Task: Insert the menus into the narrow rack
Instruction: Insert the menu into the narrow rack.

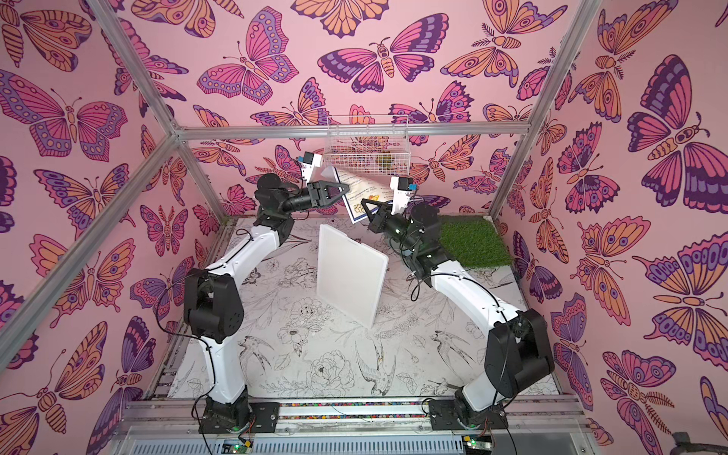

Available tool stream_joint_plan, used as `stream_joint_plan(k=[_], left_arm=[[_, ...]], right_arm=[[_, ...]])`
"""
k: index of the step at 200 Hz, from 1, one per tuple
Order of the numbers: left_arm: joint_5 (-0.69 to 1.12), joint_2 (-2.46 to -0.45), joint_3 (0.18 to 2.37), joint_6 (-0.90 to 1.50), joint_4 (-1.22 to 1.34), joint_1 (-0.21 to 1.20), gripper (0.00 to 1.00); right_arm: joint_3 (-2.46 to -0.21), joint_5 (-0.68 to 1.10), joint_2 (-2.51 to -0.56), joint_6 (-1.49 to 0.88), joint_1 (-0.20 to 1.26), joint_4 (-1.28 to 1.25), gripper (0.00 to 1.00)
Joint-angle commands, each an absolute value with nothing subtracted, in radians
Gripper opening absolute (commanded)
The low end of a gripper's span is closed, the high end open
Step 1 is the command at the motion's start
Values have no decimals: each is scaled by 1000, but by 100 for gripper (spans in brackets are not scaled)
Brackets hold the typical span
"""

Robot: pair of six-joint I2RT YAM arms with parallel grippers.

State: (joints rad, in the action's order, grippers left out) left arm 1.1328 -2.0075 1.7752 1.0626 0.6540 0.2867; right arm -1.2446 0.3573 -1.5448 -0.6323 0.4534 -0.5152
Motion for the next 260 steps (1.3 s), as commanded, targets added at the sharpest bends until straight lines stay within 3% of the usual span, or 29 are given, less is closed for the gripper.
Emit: stream_joint_plan(k=[1,11,45,88,119,172,203,226,253,260], left_arm=[[1144,-1947,1764,979,575,290,17],[1134,-1939,1761,939,538,290,7],[1115,-1933,1762,871,473,290,0],[1168,-1961,1780,865,498,287,0],[1207,-1967,1781,893,551,283,0],[1215,-1958,1756,913,635,263,0],[1223,-1975,1761,964,684,256,0],[1224,-1977,1765,965,682,255,0],[1228,-1969,1766,955,669,255,0],[1229,-1969,1767,953,667,255,6]], right_arm=[[-1263,369,-1538,-649,460,-542,0],[-1260,372,-1534,-652,460,-540,0],[-1245,377,-1515,-655,460,-533,1],[-1228,380,-1474,-640,453,-492,36],[-1223,445,-1465,-693,419,-517,38],[-1224,536,-1507,-835,358,-603,32],[-1231,559,-1522,-849,348,-618,20],[-1244,583,-1541,-841,347,-616,6],[-1262,617,-1564,-824,347,-612,0],[-1265,627,-1565,-816,348,-615,0]])
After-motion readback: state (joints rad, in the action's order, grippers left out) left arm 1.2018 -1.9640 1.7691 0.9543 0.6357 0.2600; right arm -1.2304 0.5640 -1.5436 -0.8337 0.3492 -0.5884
